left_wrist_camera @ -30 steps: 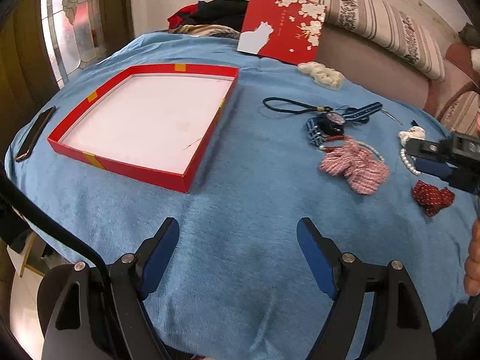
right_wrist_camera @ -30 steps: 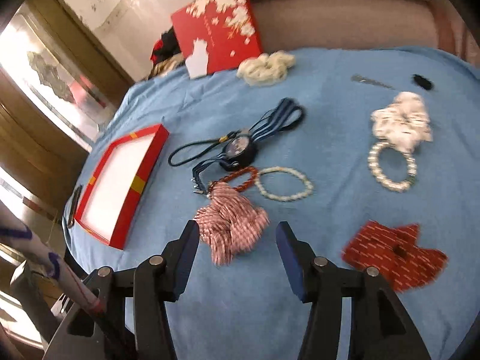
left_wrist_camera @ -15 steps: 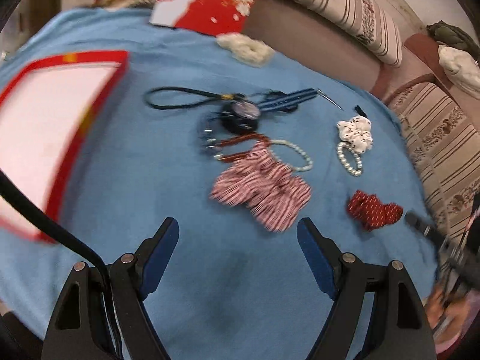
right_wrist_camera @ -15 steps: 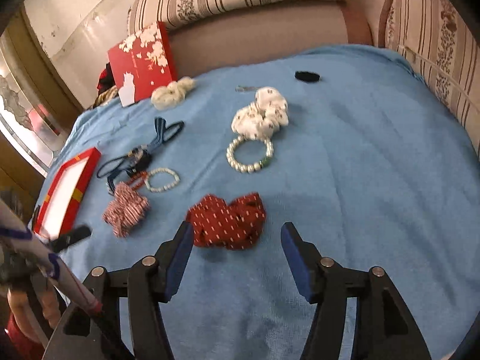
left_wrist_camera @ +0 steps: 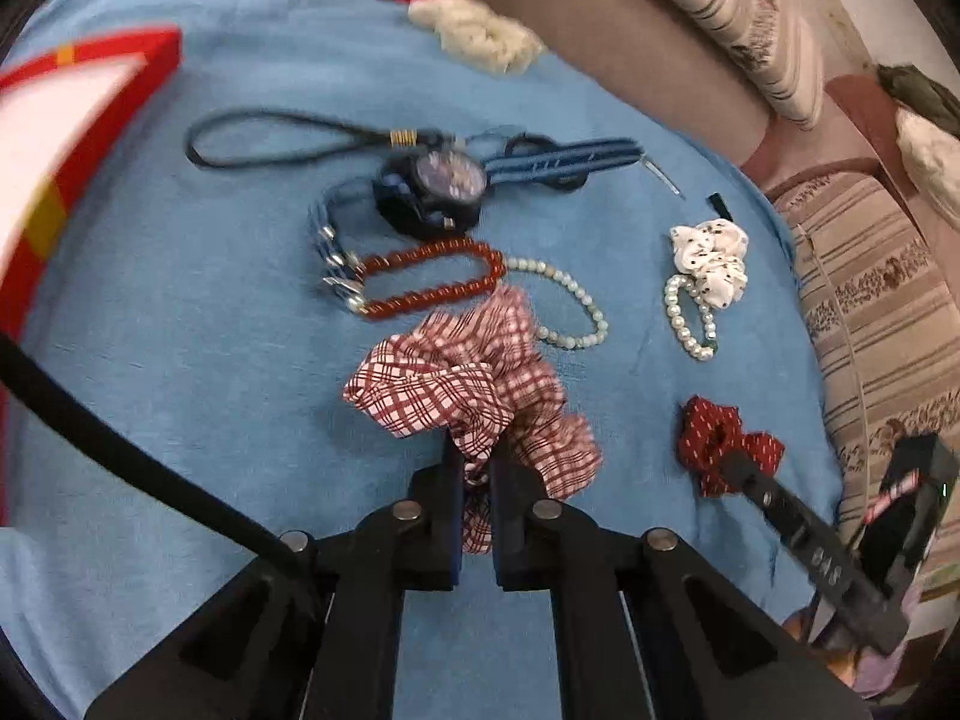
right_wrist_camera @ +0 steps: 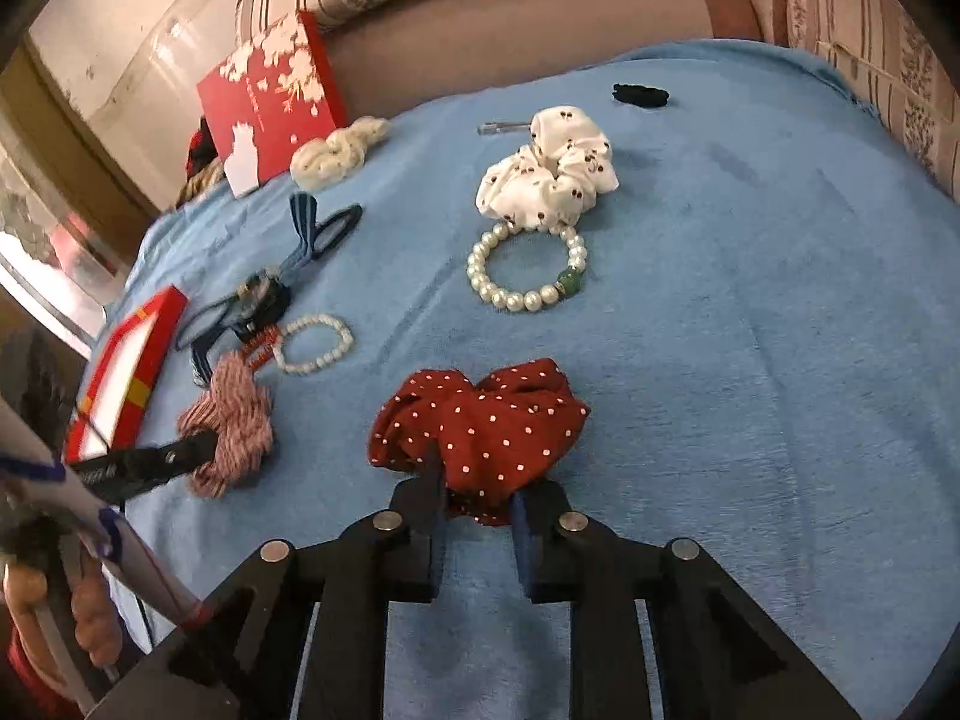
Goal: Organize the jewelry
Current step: 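Grasp the plaid scrunchie with the left tool while the right tool grasps the red polka-dot scrunchie, then carry both scrunchies into the red-framed tray and open both tools, then move both tools back over the remaining jewelry, then grasp the blue striped watch strap with the left tool and lift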
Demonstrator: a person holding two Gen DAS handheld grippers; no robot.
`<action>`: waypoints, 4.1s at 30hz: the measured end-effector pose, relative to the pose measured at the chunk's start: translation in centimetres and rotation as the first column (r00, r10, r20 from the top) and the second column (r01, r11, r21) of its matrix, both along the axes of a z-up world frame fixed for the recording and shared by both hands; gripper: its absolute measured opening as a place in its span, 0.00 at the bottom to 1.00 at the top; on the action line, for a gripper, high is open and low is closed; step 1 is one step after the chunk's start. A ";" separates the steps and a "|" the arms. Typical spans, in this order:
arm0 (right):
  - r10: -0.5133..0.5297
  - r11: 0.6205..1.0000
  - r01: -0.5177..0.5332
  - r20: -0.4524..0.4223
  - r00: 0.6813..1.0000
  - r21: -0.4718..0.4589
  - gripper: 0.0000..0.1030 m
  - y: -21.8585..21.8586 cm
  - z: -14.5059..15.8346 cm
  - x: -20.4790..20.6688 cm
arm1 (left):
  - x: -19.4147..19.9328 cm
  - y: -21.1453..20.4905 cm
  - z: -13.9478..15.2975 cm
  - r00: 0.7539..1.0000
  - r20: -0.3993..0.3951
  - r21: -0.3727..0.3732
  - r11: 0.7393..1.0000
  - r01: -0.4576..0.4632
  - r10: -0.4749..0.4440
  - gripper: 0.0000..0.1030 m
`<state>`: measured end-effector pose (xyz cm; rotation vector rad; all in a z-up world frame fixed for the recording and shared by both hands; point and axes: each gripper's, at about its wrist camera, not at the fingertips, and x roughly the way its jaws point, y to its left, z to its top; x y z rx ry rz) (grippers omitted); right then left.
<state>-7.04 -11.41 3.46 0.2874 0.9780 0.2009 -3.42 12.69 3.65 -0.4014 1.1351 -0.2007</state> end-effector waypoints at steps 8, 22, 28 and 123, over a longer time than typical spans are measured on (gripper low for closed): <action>0.120 0.993 -0.120 0.096 0.988 -0.015 0.15 4.4 5.1 -2.2 | -4.8 7.3 6.8 0.991 0.123 -0.028 0.998 -0.054 0.057 0.06; 0.427 0.901 -0.433 0.131 0.895 0.026 0.15 22.1 8.9 -0.4 | -7.1 23.7 8.4 0.933 0.189 0.110 0.938 -0.329 0.305 0.06; 0.493 0.869 -0.494 0.147 0.858 -0.033 0.15 30.7 9.3 4.1 | -1.3 29.5 7.3 0.917 0.194 0.176 0.907 -0.383 0.350 0.06; -0.084 0.994 0.091 0.109 0.990 -0.059 0.71 -3.6 1.2 0.8 | -3.1 0.5 1.4 0.989 0.093 0.195 0.976 0.096 -0.115 0.46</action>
